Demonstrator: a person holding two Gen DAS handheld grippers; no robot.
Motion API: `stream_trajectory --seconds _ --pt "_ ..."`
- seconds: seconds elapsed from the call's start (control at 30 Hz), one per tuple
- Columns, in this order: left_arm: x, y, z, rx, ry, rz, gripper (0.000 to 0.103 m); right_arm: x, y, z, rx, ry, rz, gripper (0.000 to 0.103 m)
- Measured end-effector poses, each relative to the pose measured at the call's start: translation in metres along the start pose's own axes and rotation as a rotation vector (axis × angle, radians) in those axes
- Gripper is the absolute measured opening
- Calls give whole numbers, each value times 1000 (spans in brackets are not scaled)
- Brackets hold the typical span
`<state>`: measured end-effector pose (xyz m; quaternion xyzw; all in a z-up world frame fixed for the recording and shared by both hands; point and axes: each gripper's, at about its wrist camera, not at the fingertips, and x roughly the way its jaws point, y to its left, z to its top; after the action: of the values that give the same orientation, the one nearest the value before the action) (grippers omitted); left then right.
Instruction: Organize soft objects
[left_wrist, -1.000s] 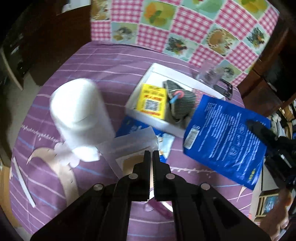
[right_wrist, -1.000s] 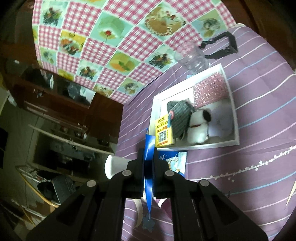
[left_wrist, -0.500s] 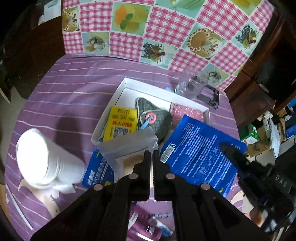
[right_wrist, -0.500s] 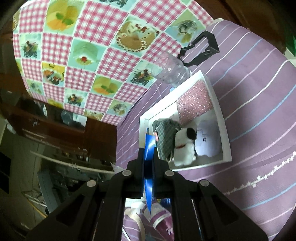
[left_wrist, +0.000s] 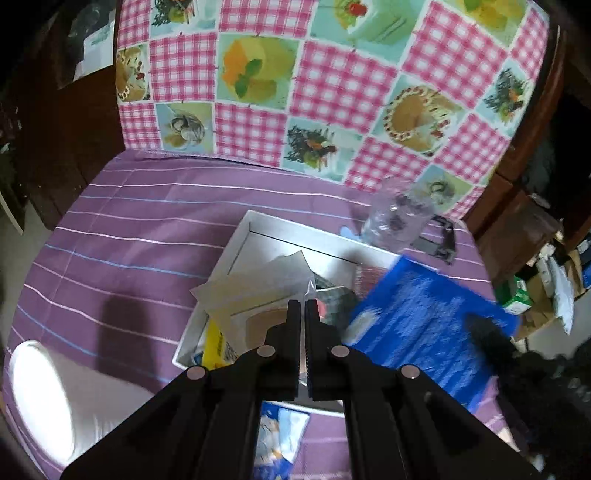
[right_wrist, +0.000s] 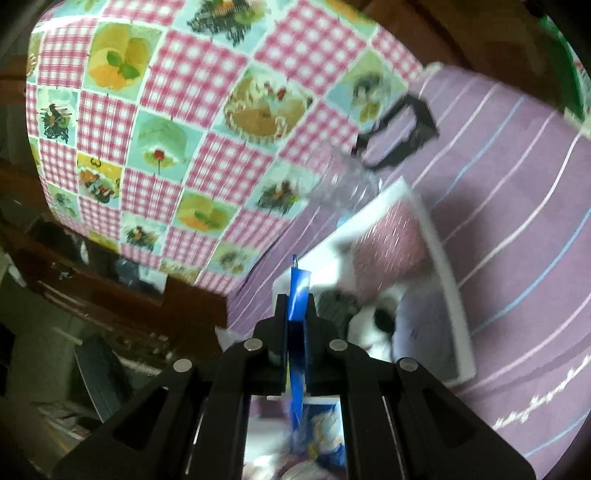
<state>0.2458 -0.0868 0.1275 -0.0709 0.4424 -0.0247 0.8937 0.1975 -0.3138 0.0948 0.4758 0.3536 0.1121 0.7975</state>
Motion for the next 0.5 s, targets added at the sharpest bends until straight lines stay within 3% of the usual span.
stream_trajectory --seconds 0.13,0.2,0.27,0.4,0.5 --pt "25 13 1 -7 26 45 1 6 -16 0 39 -53 61 7" --pt "34 23 1 -32 46 60 1 14 -22 -2 46 -64 35 7" --pt "45 31 0 -52 81 47 1 23 -27 -6 33 -78 -2 8" --pt "60 32 -5 -49 129 -20 1 40 -32 -13 47 -53 33 9" --pt "63 27 -8 -23 136 -28 1 44 -26 -15 -12 -62 -36 13"
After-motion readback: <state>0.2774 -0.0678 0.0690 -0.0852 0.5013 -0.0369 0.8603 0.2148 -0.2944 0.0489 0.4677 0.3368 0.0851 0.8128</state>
